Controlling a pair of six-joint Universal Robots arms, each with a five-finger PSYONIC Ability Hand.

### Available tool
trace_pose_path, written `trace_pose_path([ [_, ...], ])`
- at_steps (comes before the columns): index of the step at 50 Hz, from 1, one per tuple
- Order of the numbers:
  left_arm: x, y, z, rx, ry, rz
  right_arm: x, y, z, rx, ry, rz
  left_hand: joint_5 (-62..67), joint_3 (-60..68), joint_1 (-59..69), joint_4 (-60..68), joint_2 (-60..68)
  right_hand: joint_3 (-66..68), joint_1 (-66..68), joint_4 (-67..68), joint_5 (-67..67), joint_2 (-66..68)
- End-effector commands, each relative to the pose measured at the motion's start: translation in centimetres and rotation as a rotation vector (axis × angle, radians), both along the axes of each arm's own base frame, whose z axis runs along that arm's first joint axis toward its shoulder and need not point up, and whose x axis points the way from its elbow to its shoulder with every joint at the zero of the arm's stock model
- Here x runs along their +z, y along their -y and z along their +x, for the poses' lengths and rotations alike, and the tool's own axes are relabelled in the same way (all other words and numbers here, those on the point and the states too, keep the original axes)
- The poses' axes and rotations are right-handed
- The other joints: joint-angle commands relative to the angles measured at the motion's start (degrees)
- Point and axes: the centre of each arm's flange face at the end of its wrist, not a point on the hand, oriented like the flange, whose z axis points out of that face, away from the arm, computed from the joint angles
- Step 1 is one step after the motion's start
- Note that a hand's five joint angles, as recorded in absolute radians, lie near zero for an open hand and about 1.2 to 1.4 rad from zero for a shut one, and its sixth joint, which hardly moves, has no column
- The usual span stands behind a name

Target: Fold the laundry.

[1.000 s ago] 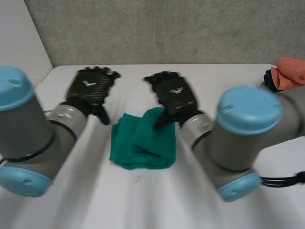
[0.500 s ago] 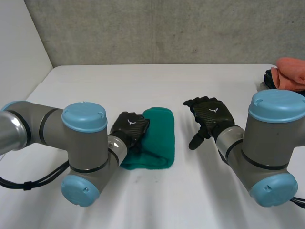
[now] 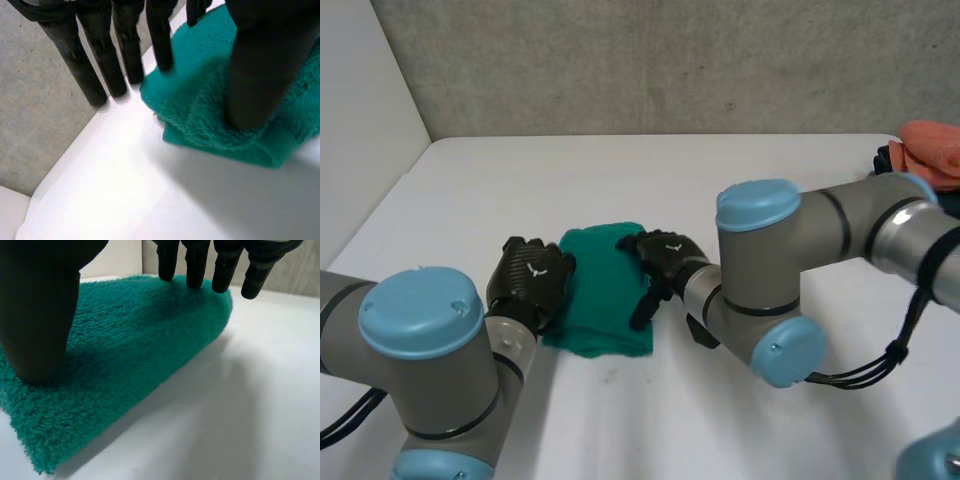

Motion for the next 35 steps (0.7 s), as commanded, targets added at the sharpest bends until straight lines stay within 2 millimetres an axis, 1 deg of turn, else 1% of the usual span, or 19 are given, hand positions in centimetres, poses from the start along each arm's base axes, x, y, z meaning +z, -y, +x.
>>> trace_pose_path([
  [1, 1.1, 1.1, 0.2, 0.019, -0.027, -0.032, -1.4, 0.4, 0.2, -0.008, -0.013, 0.008, -27.6, -26.8, -22.0, -27.7, -26.5, -2.3, -3.0, -2.4, -2.7, -2.3],
  [2, 1.6, 1.7, 0.3, 0.03, -0.038, -0.047, -1.4, 0.4, 0.2, -0.008, -0.013, 0.008, -27.6, -26.8, -22.0, -27.7, -26.5, -2.3, -3.0, -2.4, -2.7, -2.3],
  [3, 2.8, 2.8, 0.8, 0.056, -0.058, -0.079, -1.4, 0.5, 0.2, -0.01, -0.012, 0.006, -27.6, -26.8, -22.0, -27.7, -26.5, -2.3, -3.0, -2.4, -2.7, -2.3],
  [5, 3.9, 3.7, 1.1, 0.071, -0.079, -0.109, -1.1, 0.4, 0.2, -0.009, -0.012, 0.003, -27.6, -26.8, -22.0, -27.6, -26.4, -2.3, -3.0, -2.4, -2.7, -2.3],
  [6, 4.5, 4.1, 1.1, 0.071, -0.094, -0.124, -1.0, 0.4, 0.1, -0.011, -0.01, 0.0, -27.4, -26.6, -21.8, -27.5, -26.3, -2.3, -3.0, -2.4, -2.7, -2.3],
  [7, 5.3, 4.5, 0.7, 0.047, -0.124, -0.142, -0.7, 0.4, 0.1, -0.012, -0.007, -0.003, -27.2, -26.5, -21.7, -27.3, -26.1, -2.3, -3.0, -2.4, -2.7, -2.3],
  [8, 5.6, 4.7, 0.4, 0.034, -0.143, -0.147, -0.4, 0.4, 0.0, -0.011, -0.004, -0.007, -27.2, -26.5, -21.7, -27.3, -26.1, -2.3, -3.0, -2.4, -2.7, -2.3],
  [9, 6.0, 4.9, 0.2, 0.021, -0.165, -0.151, 0.5, 0.4, 0.0, -0.012, 0.009, -0.023, -27.2, -26.5, -21.7, -27.3, -26.1, -2.3, -3.0, -2.4, -2.7, -2.3],
  [11, 6.7, 5.2, -0.4, -0.024, -0.219, -0.127, 1.3, 0.2, -0.1, -0.011, 0.019, -0.035, -26.6, -25.8, -21.0, -26.6, -25.4, -2.3, -3.0, -2.4, -2.7, -2.3],
  [14, 6.9, 5.3, -0.9, -0.064, -0.252, -0.066, 2.5, 0.2, -0.2, -0.014, 0.034, -0.054, -26.6, -25.8, -21.0, -26.6, -25.4, -2.3, -3.0, -2.4, -2.7, -2.3],
  [17, 5.5, 5.6, -1.5, -0.101, -0.264, 0.067, 3.3, 0.3, -0.3, -0.024, 0.044, -0.072, -26.6, -25.8, -21.0, -26.6, -25.4, -2.3, -3.0, -2.4, -2.7, -2.3],
  [18, 5.1, 5.6, -1.7, -0.103, -0.264, 0.101, 3.2, 0.3, -0.3, -0.027, 0.042, -0.072, -26.6, -25.8, -21.0, -26.6, -25.4, -2.3, -3.0, -2.4, -2.7, -2.3],
  [20, 3.5, 5.8, -1.8, -0.093, -0.254, 0.203, 3.1, 0.4, -0.2, -0.025, 0.042, -0.074, -26.6, -25.8, -21.0, -26.6, -25.4, -2.3, -3.0, -2.4, -2.7, -2.3],
  [22, 2.4, 5.8, -1.5, -0.076, -0.234, 0.256, 2.9, 0.5, 0.1, -0.02, 0.04, -0.07, -26.7, -26.0, -21.2, -26.8, -25.6, -2.3, -3.0, -2.4, -2.7, -2.3],
  [23, 1.5, 5.7, -1.3, -0.064, -0.215, 0.3, 2.5, 0.5, 0.1, -0.02, 0.033, -0.062, -26.7, -26.0, -21.2, -26.8, -25.6, -2.3, -3.0, -2.4, -2.7, -2.3],
  [24, 0.9, 5.7, -1.1, -0.057, -0.204, 0.32, 1.4, 0.6, 0.1, -0.019, 0.012, -0.04, -26.6, -25.8, -21.0, -26.6, -25.4, -2.3, -3.0, -2.4, -2.7, -2.3],
  [28, -0.4, 5.6, -0.5, -0.033, -0.18, 0.358, -0.5, 0.4, 0.1, -0.006, -0.05, -0.008, -26.4, -25.6, -20.8, -26.4, -25.3, -2.3, -3.0, -2.4, -2.7, -2.3],
  [32, -1.4, 5.8, 0.0, -0.005, -0.167, 0.369, -1.7, 0.4, 0.0, 0.005, -0.101, -0.016, -26.2, -25.4, -20.7, -26.3, -25.1, -2.3, -3.0, -2.4, -2.7, -2.3],
  [35, -1.5, 6.0, 0.2, 0.026, -0.16, 0.352, -1.8, 0.5, 0.0, 0.003, -0.125, -0.038, -26.1, -25.3, -20.5, -26.1, -24.9, -2.3, -3.0, -2.4, -2.7, -2.3],
])
